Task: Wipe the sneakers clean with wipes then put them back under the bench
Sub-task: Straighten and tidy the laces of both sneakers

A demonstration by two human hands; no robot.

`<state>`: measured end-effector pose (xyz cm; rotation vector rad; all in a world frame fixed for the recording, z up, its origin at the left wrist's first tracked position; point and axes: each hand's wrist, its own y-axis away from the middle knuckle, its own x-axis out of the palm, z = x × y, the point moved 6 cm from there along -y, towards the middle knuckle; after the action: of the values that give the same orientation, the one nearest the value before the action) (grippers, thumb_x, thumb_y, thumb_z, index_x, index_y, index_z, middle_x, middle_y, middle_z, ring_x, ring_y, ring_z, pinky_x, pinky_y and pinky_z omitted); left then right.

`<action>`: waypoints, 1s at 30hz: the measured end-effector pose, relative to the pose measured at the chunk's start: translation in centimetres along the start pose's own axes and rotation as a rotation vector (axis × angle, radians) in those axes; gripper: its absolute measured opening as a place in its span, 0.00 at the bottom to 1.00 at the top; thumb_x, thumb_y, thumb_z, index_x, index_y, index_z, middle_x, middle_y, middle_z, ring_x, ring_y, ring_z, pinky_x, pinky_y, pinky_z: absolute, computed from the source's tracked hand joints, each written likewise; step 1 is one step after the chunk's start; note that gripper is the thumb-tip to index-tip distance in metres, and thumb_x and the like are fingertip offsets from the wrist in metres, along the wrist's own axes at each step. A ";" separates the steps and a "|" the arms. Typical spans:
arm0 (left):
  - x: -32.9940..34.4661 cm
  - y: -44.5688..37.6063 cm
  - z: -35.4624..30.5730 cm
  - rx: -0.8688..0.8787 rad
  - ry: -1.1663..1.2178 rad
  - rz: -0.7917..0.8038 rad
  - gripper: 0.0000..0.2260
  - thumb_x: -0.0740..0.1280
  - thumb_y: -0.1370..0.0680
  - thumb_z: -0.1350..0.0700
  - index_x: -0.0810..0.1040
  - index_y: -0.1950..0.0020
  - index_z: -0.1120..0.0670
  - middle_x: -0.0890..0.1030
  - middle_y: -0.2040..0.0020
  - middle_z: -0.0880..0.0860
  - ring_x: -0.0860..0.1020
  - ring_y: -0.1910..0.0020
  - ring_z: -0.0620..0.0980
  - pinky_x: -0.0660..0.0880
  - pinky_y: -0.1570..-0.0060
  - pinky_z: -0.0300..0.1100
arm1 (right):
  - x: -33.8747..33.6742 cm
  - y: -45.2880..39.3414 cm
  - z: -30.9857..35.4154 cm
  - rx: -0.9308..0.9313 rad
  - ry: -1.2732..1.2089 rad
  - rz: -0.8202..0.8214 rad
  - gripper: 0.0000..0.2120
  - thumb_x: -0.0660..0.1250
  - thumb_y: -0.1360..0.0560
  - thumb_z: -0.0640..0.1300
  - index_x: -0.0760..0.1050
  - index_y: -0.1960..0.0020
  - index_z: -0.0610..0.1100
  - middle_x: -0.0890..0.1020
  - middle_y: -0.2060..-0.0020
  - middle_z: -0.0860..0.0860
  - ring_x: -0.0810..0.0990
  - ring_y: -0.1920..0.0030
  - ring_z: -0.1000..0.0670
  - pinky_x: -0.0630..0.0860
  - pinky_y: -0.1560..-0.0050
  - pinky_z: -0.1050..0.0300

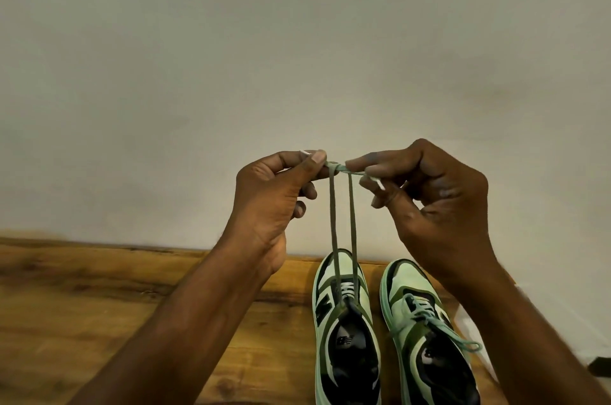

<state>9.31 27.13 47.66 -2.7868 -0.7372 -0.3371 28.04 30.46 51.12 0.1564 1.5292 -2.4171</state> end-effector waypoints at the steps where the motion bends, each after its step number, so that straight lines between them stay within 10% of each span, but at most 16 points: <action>1: 0.0 0.0 0.1 0.002 -0.004 -0.002 0.03 0.75 0.22 0.56 0.85 0.53 0.55 0.88 0.55 0.54 0.73 0.66 0.47 0.67 0.69 0.38 | 0.1 0.0 -0.2 0.017 -0.037 0.011 0.04 0.72 0.23 0.31 0.78 0.52 0.38 0.88 0.51 0.51 0.85 0.61 0.47 0.81 0.66 0.50; 5: -0.4 -0.3 0.7 -0.011 -0.011 -0.034 0.03 0.74 0.21 0.58 0.84 0.51 0.56 0.88 0.57 0.52 0.72 0.66 0.46 0.67 0.70 0.38 | -0.4 -0.3 -0.5 0.065 -0.159 0.031 0.05 0.70 0.22 0.33 0.75 0.52 0.40 0.88 0.53 0.48 0.82 0.69 0.46 0.75 0.67 0.62; 30: -3.1 -1.2 5.6 -0.068 0.018 -0.184 0.02 0.70 0.18 0.59 0.81 0.48 0.56 0.83 0.68 0.45 0.65 0.70 0.45 0.61 0.72 0.37 | -3.6 1.9 -5.2 0.351 -0.183 0.102 0.05 0.62 0.18 0.46 0.70 0.46 0.45 0.85 0.64 0.44 0.73 0.75 0.42 0.69 0.73 0.52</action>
<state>6.96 28.28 41.72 -2.7811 -0.9985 -0.4276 31.73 35.01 48.08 0.0772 0.9881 -2.5172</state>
